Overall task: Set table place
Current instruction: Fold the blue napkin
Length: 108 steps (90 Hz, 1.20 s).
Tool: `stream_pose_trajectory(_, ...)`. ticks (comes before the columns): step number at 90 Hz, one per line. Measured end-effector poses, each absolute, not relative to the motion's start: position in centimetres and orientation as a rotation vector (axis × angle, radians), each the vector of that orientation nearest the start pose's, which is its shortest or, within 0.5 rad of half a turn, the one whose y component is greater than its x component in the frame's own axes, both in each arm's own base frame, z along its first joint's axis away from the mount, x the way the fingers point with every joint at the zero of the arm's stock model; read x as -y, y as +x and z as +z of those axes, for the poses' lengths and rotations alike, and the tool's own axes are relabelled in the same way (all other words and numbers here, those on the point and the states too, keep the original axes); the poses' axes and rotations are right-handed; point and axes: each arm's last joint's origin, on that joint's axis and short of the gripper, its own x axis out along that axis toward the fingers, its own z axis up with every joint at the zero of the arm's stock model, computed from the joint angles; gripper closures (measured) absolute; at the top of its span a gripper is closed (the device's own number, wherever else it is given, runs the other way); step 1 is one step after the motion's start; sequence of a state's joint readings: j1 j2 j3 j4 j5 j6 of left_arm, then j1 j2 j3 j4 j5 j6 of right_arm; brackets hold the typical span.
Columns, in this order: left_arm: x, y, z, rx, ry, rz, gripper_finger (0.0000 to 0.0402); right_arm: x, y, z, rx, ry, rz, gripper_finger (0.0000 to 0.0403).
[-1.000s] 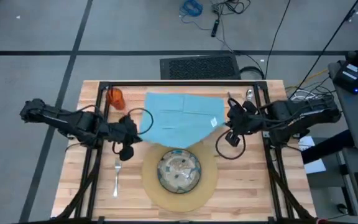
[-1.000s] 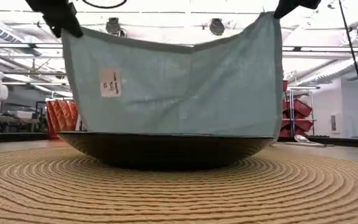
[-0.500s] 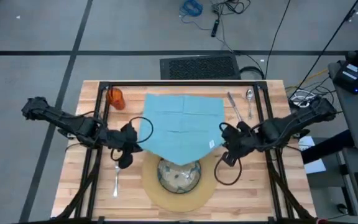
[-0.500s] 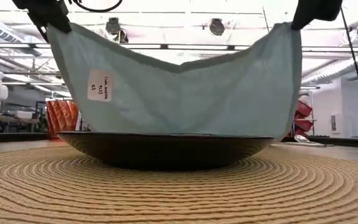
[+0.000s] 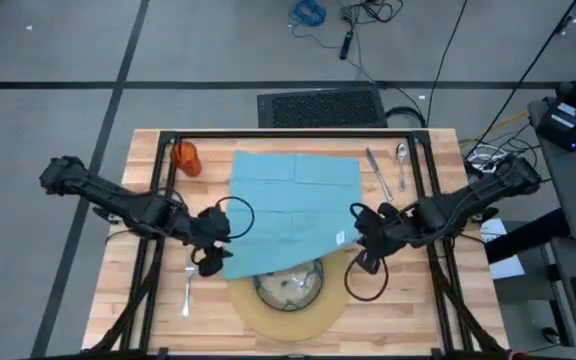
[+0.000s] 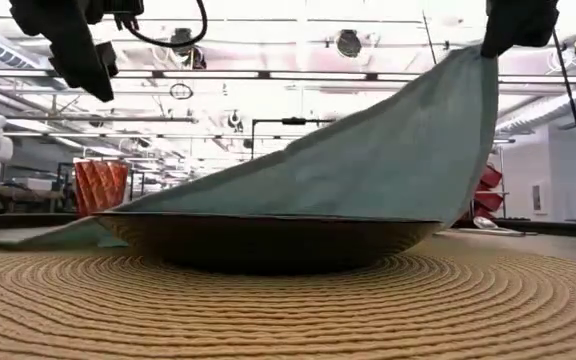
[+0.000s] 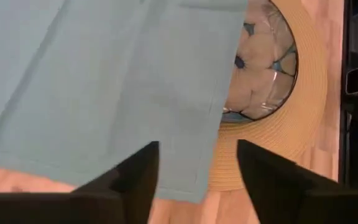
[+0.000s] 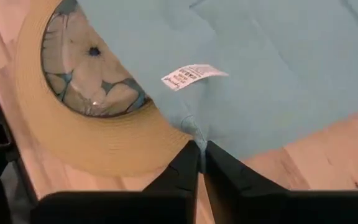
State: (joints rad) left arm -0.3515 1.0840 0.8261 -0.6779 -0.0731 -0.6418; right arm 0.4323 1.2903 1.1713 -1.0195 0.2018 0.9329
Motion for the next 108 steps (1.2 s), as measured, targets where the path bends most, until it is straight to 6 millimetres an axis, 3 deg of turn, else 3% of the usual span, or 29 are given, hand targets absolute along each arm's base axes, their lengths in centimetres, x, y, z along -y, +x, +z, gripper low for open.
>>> stream_pose_trajectory(26, 7.2, 21.0, 26.9, -0.743, -0.385, -0.043, 0.0164, -10.3, 22.5, 30.5, -1.079, 0.568, -0.106, 0.0285)
stream_pose_trajectory(36, 6.5, 22.2, 28.0, -0.591, -0.379, -0.054, 0.0164, -8.7, 22.5, 30.6, -1.024, 0.470, -0.222, 0.0265)
stream_pose_trajectory(48, 5.5, 25.2, 27.9, -0.448, -0.327, -0.040, 0.0164, -4.6, 22.2, 30.3, -1.095, 0.386, -0.404, 0.0267)
stream_pose_trajectory(62, 5.5, 30.0, 26.7, -0.334, -0.228, -0.060, 0.0164, 2.0, 22.7, 30.3, -1.083, 0.371, -0.537, 0.0277)
stream_pose_trajectory(83, 7.1, 38.1, 24.2, -0.378, -0.064, -0.081, 0.0164, 11.9, 21.2, 30.5, -0.964, 0.558, -0.561, 0.0284)
stream_pose_trajectory(97, 7.9, 42.0, 22.0, -0.424, -0.002, -0.097, 0.0164, 16.0, 19.9, 29.3, -0.962, 0.634, -0.598, 0.0284)
stream_pose_trajectory(108, 8.5, 44.5, 19.9, -0.464, 0.024, -0.135, 0.0164, 18.5, 20.5, 27.4, -0.974, 0.680, -0.561, 0.0284)
